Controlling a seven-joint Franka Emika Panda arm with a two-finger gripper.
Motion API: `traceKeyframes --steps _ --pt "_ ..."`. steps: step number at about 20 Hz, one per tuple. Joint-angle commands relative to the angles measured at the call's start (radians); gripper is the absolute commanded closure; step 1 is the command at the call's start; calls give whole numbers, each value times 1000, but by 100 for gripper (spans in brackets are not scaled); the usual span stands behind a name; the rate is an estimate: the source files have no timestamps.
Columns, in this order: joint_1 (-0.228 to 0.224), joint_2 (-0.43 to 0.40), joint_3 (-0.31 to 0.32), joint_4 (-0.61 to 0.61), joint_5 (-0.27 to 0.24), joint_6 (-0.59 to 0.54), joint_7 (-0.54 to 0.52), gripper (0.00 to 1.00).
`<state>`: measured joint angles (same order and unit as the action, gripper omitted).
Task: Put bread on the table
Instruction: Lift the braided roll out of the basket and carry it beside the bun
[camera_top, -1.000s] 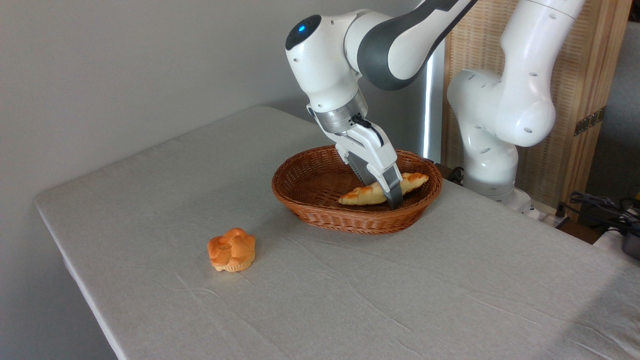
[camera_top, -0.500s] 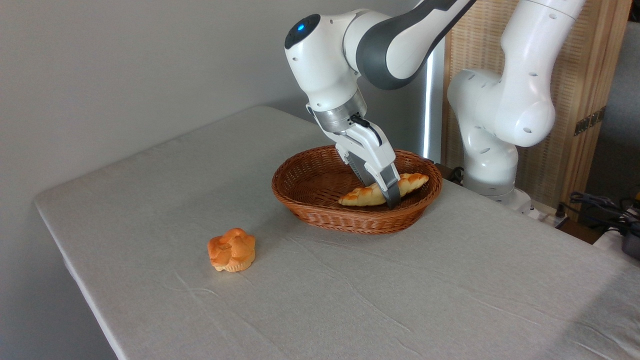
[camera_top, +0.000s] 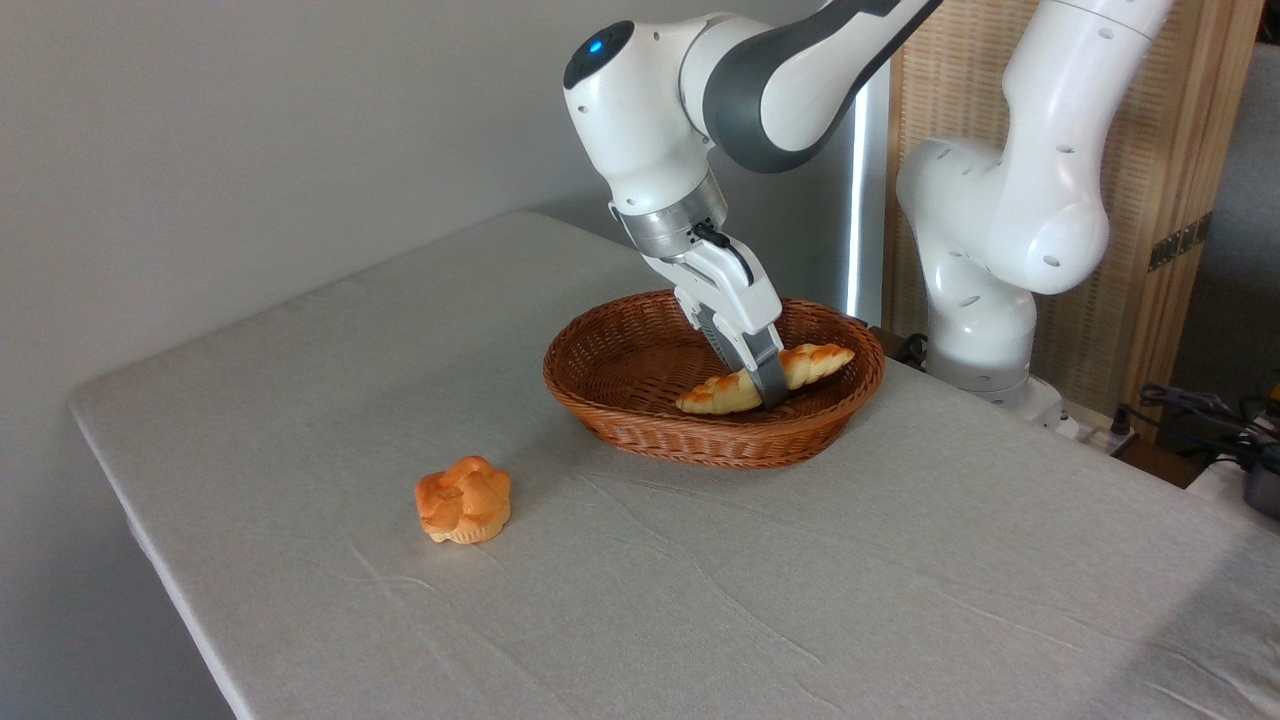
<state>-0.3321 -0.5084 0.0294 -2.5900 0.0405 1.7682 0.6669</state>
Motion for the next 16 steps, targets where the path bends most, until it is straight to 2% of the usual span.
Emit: traceKeyframes --steps 1,4,8,11,16 --pt "-5 22 10 51 25 10 11 62" --pt "-16 44 -9 134 24 -93 2 62" --pt "-28 169 -16 374 27 -206 0 61" --pt "-31 197 50 493 67 -266 16 59" --pt "-35 220 153 603 67 -234 69 59"
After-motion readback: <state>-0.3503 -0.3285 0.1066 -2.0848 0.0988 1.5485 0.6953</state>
